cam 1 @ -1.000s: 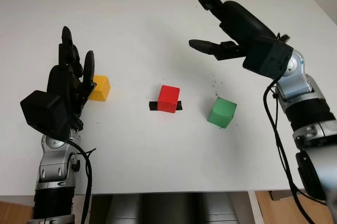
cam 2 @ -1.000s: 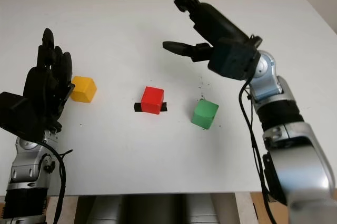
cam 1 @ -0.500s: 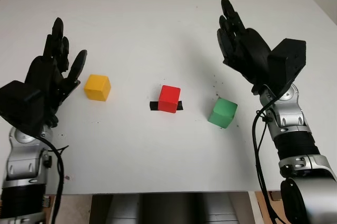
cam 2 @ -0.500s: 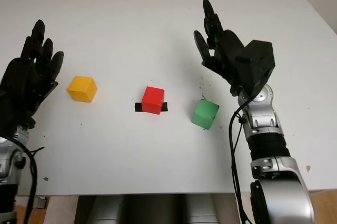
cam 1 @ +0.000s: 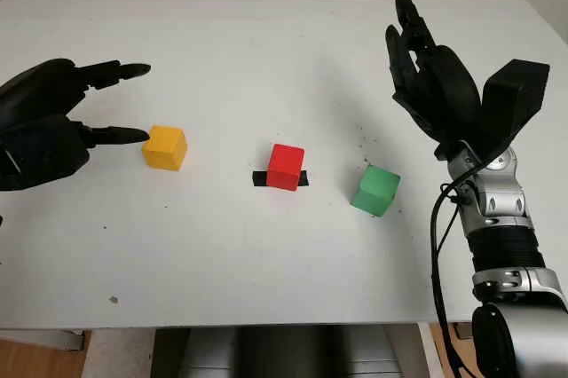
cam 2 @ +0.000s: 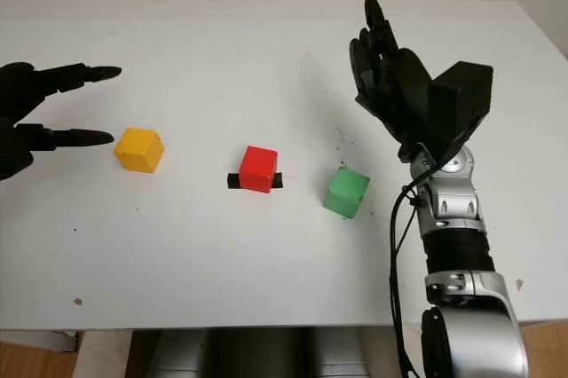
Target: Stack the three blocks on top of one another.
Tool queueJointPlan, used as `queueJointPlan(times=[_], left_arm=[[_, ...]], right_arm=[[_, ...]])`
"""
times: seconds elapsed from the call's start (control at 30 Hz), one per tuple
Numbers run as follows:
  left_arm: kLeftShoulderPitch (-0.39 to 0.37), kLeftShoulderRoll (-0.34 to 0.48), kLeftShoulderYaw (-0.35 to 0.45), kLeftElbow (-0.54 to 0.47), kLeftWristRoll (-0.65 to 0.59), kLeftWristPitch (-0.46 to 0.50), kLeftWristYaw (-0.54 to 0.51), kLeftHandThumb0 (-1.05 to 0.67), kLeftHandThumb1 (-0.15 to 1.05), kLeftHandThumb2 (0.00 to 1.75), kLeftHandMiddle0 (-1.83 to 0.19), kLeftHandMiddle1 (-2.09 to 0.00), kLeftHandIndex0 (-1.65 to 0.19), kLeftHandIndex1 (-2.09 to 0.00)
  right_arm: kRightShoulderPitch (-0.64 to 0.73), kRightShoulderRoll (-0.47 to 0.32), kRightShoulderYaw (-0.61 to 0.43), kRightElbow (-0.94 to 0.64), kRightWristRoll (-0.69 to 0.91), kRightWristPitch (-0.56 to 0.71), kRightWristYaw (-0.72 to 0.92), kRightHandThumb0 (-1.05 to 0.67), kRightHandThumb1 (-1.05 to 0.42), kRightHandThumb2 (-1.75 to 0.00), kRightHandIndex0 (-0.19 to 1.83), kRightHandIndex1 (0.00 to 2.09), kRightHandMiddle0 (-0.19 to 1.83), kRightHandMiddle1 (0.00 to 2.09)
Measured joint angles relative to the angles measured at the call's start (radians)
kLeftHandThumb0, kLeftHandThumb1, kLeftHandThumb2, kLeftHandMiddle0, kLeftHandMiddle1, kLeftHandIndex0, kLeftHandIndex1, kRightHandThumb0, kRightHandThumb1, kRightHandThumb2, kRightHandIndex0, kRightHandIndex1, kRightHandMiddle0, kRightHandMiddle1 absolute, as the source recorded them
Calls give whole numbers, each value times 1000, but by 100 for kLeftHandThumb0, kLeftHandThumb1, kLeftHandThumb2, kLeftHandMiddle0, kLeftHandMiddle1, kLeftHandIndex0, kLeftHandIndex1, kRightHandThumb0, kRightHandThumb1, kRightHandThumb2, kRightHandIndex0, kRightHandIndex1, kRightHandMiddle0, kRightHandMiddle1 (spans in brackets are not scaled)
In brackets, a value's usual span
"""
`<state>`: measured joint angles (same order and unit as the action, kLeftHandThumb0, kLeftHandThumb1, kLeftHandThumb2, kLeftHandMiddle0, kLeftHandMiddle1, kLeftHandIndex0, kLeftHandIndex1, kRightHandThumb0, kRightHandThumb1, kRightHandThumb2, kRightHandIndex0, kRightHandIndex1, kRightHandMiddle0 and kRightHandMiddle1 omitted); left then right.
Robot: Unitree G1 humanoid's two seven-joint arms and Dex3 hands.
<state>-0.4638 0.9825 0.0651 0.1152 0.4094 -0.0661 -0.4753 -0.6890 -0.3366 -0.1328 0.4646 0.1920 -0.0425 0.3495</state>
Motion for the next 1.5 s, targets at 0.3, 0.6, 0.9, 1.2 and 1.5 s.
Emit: queueJointPlan(times=[0.3, 0.6, 0.9, 1.2, 1.5], left_arm=[[-63, 32, -77, 20, 101, -37, -65, -82, 94, 6, 1, -3, -32, -5], [-73, 27, -139, 24, 190, -33, -65, -82, 98, 6, 6, -4, -24, -2], [-72, 10, -145, 12, 201, -38, -36, -81, 100, 6, 9, -4, -21, -3], [-72, -6, -162, -16, 215, -7, -51, -78, 99, 5, 10, -5, -21, -5], [-72, -25, -171, 2, 223, -42, -41, -75, 97, 5, 6, -7, -32, -10]], right_arm=[[11, 12, -42, -57, 67, 77, 11, -82, -105, -59, -19, 0, -19, 0], [26, 41, -67, -102, 126, 120, 5, -80, -105, -59, -19, 0, -19, 0], [53, 56, -69, -130, 134, 149, -12, -77, -105, -65, -19, 0, -19, 0], [66, 58, -75, -146, 134, 150, -31, -76, -105, -66, -19, 0, -19, 0], [78, 67, -76, -175, 135, 156, -45, -76, -105, -66, -19, 0, -19, 0]])
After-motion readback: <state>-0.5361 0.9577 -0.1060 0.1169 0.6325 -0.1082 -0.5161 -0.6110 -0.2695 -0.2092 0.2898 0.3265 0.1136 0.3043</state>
